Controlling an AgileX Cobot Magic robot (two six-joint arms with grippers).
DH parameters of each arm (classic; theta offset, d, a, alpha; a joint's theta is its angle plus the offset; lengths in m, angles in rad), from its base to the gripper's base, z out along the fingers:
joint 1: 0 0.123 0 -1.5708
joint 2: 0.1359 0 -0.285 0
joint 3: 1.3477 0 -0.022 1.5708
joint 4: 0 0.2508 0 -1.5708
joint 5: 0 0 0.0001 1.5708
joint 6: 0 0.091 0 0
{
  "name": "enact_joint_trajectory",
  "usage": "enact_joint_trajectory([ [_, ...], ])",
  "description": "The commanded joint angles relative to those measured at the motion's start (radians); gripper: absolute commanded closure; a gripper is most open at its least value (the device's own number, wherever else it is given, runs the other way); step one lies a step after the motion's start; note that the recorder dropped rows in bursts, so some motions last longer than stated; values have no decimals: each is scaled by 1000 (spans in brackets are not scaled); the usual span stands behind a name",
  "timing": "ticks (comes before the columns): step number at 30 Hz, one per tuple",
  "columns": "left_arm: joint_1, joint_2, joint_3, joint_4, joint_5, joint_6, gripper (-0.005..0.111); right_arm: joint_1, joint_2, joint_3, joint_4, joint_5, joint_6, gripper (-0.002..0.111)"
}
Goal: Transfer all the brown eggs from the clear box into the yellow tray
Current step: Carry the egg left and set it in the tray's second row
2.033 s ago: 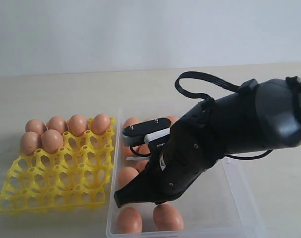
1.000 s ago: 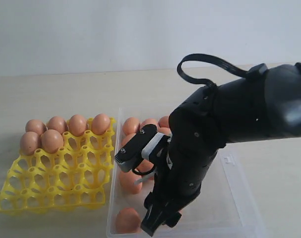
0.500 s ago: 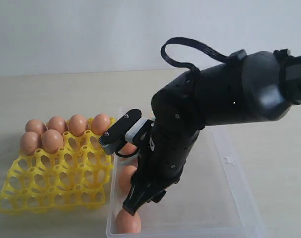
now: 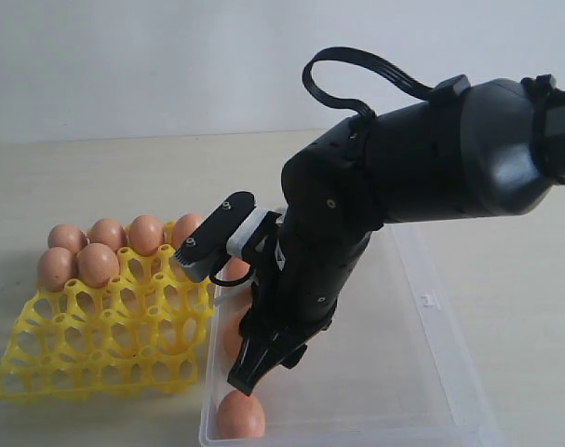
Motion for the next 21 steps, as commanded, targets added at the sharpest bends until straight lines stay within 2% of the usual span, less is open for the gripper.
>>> enact_joint_trajectory([
  [1,-8,-6,-4,-2,-9,-4,107,1,-9,-9,-5,-5,-8,108],
  [6,-8,-6,-4,-2,-9,-7,107,1,-18,-9,-10,-3,-8,108],
  [9,-8,-6,-4,-2,-9,-7,107,-2,-55,-9,-34,-66,24,108],
  [14,-8,-6,-4,-2,-9,-4,107,-7,-98,-9,-7,-379,27,108],
  [21,-8,-6,-4,-2,-9,-7,107,-5,8,-9,-1,-800,28,108],
])
